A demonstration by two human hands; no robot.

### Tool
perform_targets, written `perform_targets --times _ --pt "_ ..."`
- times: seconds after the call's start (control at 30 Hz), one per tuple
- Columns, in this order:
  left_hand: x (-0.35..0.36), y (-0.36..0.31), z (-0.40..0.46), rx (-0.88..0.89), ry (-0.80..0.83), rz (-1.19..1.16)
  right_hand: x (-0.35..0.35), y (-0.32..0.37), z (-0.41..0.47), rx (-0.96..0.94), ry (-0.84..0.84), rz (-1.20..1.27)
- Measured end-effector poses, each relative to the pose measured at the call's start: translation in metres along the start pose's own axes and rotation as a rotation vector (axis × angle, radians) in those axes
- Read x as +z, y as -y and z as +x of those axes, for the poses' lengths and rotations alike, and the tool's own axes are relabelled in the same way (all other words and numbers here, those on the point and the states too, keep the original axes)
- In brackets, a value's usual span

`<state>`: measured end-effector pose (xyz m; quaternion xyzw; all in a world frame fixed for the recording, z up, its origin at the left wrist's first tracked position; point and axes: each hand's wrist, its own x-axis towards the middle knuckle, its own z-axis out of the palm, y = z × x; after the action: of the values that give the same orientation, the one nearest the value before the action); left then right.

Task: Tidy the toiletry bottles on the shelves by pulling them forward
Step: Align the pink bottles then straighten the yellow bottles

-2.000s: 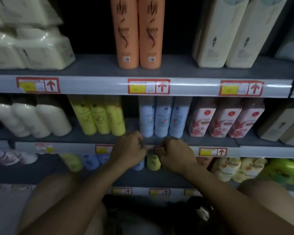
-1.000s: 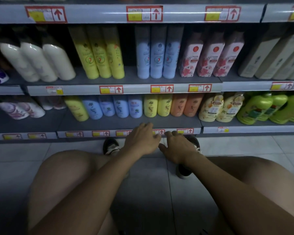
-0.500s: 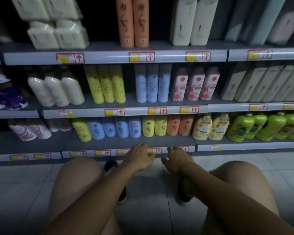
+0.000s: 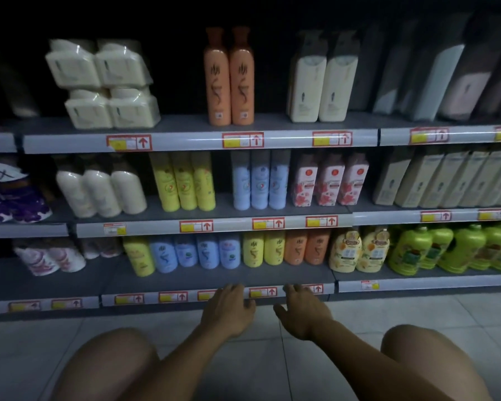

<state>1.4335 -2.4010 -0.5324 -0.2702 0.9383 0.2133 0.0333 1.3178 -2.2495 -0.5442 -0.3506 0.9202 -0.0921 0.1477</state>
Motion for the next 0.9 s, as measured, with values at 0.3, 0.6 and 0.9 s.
perform_targets --times 0.3,0.6,0.9 --pt "-0.003 0.005 0.038 0.013 -0.029 -0.010 -0.006 -0.008 0.044 0.029 -0.026 0.055" --pt "-0.014 -0.044 0.104 0.136 -0.142 -0.164 -0.076 -0.032 0.099 0.048 -0.162 0.047" --pt "-0.019 -0.115 0.197 0.227 -0.296 -0.339 -0.119 -0.124 0.150 0.205 -0.533 0.372"
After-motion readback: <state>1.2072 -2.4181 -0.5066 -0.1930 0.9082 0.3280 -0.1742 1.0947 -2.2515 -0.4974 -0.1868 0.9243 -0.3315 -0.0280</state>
